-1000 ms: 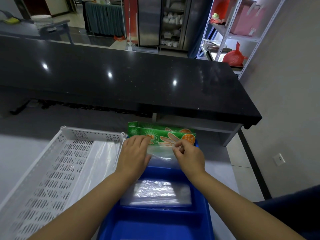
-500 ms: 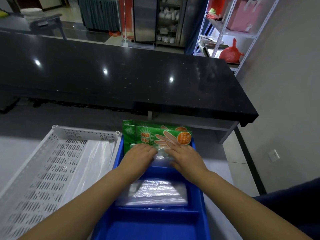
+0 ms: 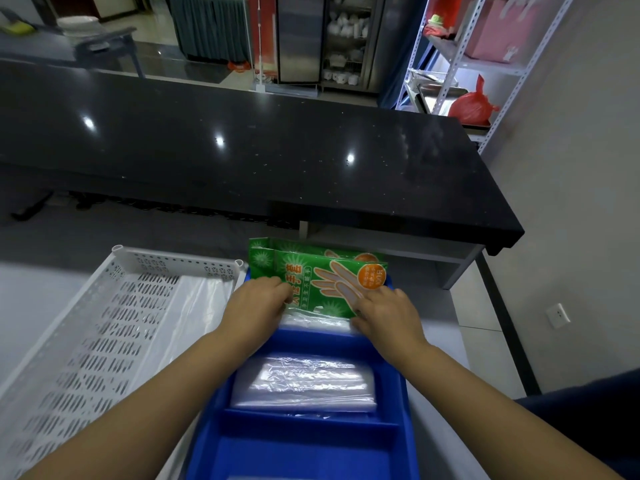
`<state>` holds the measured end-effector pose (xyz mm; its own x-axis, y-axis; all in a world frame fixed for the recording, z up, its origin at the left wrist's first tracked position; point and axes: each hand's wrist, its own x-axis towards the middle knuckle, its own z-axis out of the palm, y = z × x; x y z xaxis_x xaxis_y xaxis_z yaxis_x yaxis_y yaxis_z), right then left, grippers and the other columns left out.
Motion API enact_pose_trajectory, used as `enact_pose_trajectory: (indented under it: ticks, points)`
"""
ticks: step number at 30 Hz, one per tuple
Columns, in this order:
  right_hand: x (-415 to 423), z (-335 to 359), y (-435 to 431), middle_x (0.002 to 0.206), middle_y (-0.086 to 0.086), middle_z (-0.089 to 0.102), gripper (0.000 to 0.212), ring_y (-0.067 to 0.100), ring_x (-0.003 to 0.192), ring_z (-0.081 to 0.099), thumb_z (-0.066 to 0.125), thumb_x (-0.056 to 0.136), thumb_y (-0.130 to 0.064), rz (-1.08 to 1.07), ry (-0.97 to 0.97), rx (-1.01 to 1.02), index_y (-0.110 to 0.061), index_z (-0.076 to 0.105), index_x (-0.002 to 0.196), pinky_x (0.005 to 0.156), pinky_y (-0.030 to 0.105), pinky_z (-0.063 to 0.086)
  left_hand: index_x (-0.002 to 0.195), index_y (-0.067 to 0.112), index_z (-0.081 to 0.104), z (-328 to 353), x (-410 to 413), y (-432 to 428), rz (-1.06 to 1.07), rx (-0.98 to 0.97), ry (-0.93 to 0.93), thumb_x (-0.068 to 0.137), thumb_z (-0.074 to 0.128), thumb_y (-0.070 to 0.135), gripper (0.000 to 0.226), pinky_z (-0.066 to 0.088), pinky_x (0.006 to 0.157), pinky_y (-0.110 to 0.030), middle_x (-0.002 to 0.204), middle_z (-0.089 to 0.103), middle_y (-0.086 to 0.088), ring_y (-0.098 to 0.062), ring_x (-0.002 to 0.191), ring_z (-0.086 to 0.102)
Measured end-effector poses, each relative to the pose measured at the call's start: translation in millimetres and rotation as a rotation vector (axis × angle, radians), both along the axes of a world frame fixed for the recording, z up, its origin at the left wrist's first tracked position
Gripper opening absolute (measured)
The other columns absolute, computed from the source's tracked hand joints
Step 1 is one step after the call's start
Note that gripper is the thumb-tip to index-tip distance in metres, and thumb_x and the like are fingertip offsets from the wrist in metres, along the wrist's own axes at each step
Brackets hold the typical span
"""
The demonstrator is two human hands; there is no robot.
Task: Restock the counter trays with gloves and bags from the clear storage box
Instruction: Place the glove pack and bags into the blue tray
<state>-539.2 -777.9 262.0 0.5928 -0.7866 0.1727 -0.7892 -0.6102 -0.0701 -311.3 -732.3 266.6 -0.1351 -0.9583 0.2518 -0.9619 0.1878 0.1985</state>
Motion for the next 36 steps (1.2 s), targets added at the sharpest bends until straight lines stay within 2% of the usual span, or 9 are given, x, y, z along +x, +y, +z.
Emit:
enact_pose_trajectory:
  ticks: [5,10,13,16,21,25,29,33,36]
  points:
    - [-15,0,5,0.067,0.003,0.070,0.011,0.024,0.051,0.057,0.078,0.067,-0.009,0.053,-0.084,-0.037,-0.015,0.070,0.072,0.055,0.029,0.043,0.088,0.017,0.071,-6,-1,17,-0.152,0.004,-0.005,0.077,0.066,0.004,0.019,0.047,0.065,-0.030,0.086,0.069,-0.001,-0.023,0.078,0.063]
    - [-12,0,2,0.094,0.002,0.071,0.021,0.028,0.087,0.056,0.048,0.093,-0.022,0.037,0.151,0.221,-0.019,0.069,0.096,0.078,0.036,0.049,0.092,0.020,0.061,-17,2,17,-0.036,0.258,-0.082,0.094,0.039,0.028,0.024,0.037,0.067,-0.031,0.094,0.068,0.000,-0.022,0.084,0.059]
    - [-9,4,1,0.092,0.006,0.070,0.023,0.028,0.081,0.055,0.047,0.090,-0.009,0.096,0.277,0.182,-0.018,0.066,0.100,0.073,0.033,0.045,0.086,0.019,0.062,-15,2,17,-0.009,0.297,-0.169,0.095,0.035,0.036,0.033,0.037,0.069,-0.033,0.089,0.068,-0.001,-0.022,0.083,0.057]
    - [-12,14,-1,0.080,0.005,0.066,0.061,0.027,0.065,0.058,0.058,0.073,0.005,0.119,0.239,-0.006,-0.022,0.055,0.127,0.063,0.033,0.039,0.088,0.021,0.063,-10,5,21,0.003,0.235,-0.248,0.093,0.037,0.036,0.030,0.038,0.081,-0.034,0.091,0.067,0.001,-0.020,0.088,0.053]
    - [-7,26,-6,0.064,0.003,0.068,0.008,0.020,0.052,0.058,0.074,0.074,-0.011,0.139,0.098,-0.094,-0.016,0.072,0.081,0.050,0.032,0.050,0.107,0.023,0.066,4,16,46,0.201,0.133,-0.085,0.091,0.046,0.030,0.026,0.039,0.091,-0.035,0.103,0.069,0.002,-0.022,0.102,0.056]
    - [13,36,-3,0.076,0.013,0.074,0.011,0.025,0.052,0.064,0.072,0.071,-0.003,0.188,0.046,-0.121,-0.011,0.073,0.078,0.042,0.031,0.052,0.105,0.023,0.068,16,26,80,0.367,0.077,-0.039,0.090,0.050,0.028,0.024,0.040,0.086,-0.033,0.102,0.071,0.002,-0.021,0.098,0.059]
    - [43,37,19,0.079,0.014,0.072,0.019,0.031,0.075,0.066,0.051,0.084,-0.006,0.288,0.036,-0.017,-0.010,0.069,0.080,0.075,0.041,0.055,0.104,0.028,0.068,23,35,124,0.498,0.050,-0.013,0.092,0.048,0.033,0.024,0.041,0.070,-0.029,0.097,0.071,0.007,-0.017,0.091,0.060]
    - [78,47,69,0.047,0.006,0.058,0.015,0.027,0.039,0.051,0.068,0.066,-0.002,0.396,0.083,-0.006,-0.014,0.061,0.058,0.038,0.025,0.036,0.103,0.033,0.065,20,50,175,0.636,0.126,0.030,0.092,0.045,0.037,0.023,0.036,0.063,-0.026,0.097,0.069,0.009,-0.014,0.087,0.060]
    - [106,52,110,0.045,0.007,0.054,0.016,0.028,0.039,0.047,0.065,0.065,-0.001,0.478,0.096,-0.016,-0.012,0.057,0.057,0.038,0.024,0.028,0.101,0.035,0.063,15,64,220,0.747,0.211,0.083,0.091,0.045,0.037,0.021,0.039,0.065,-0.027,0.103,0.068,0.011,-0.015,0.093,0.061]
